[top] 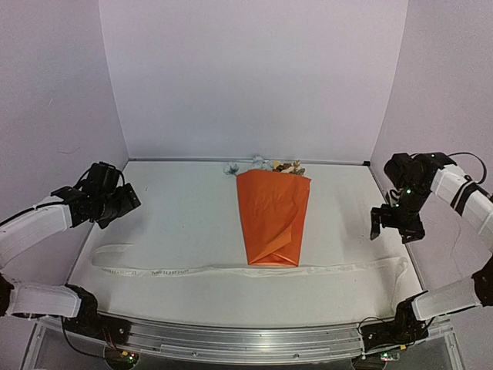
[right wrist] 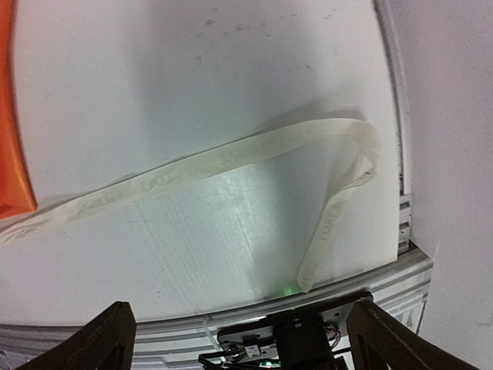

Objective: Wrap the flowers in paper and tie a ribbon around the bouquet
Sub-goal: Pick up the folded bouquet from the center of the board.

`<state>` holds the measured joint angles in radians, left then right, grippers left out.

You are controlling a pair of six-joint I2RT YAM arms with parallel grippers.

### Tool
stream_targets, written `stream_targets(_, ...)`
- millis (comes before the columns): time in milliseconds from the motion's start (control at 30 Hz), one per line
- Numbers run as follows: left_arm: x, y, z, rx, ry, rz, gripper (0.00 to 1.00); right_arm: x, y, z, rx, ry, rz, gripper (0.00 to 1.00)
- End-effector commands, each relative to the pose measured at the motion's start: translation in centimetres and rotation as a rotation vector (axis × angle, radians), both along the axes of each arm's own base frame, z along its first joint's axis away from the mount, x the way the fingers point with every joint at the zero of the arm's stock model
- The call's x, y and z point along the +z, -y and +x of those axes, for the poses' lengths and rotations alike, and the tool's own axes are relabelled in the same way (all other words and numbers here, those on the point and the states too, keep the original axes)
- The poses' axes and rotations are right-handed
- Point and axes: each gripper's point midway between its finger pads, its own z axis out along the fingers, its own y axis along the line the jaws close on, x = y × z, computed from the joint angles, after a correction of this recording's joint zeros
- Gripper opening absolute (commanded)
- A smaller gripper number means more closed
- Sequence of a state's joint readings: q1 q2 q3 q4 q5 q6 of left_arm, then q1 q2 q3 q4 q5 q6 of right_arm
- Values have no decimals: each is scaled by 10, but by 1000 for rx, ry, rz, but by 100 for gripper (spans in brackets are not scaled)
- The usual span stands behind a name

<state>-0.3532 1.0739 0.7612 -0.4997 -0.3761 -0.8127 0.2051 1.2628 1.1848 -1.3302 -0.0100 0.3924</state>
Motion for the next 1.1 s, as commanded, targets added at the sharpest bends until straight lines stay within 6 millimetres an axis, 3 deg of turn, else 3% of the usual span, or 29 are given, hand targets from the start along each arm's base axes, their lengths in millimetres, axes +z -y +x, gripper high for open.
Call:
stream_targets(0,30,78,26,-303,101,-55,93,12,-52,21,97,85,81,98)
stream_targets(300,0,208,27,-743,63,-244,87,10,-154,69,256,176,201,98)
stream_targets(567,-27,283,31,-958,14,-314,86,9,-229,108,313,207,318,98)
stream_targets(767,-44,322,38,-1055,-25,-352,85,-18,-244,122,302,154,309,98)
stream_targets(933,-58,340,48,-1086,-51,-374,85,-40,-245,124,297,106,313,98)
stream_targets(1067,-71,351,52,-1104,-82,-390,84,-63,-240,131,198,80,378,98)
